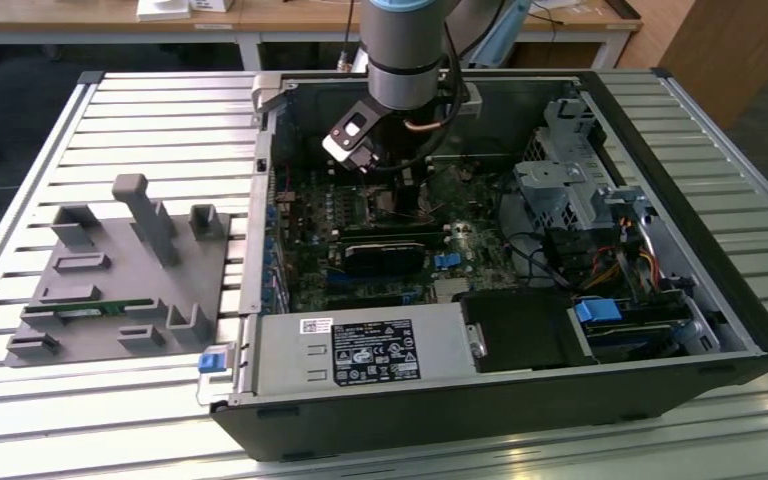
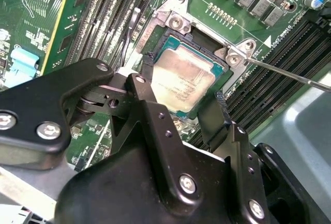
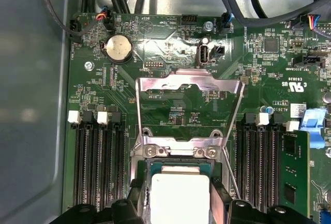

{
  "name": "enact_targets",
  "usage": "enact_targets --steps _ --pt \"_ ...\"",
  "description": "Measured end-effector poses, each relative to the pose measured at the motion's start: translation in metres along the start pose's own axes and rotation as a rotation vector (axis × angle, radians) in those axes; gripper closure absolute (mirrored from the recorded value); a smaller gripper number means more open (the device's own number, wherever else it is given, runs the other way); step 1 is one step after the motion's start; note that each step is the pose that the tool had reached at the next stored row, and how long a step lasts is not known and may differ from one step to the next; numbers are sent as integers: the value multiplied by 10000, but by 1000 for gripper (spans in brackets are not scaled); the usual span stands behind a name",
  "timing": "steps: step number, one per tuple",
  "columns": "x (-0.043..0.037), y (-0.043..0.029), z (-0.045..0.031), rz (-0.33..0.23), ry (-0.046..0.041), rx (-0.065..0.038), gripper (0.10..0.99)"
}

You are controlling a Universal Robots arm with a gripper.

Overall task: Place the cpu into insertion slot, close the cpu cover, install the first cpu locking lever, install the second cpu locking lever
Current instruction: 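Place the cpu into insertion slot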

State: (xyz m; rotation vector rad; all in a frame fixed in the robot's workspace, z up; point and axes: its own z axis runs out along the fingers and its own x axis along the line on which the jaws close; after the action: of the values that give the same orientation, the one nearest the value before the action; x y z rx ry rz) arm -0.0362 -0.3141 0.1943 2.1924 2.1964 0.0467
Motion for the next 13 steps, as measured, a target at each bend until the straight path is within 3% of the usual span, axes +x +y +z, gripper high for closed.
enact_targets --steps 13 --pt "0 4 -1 -1 -4 6 463"
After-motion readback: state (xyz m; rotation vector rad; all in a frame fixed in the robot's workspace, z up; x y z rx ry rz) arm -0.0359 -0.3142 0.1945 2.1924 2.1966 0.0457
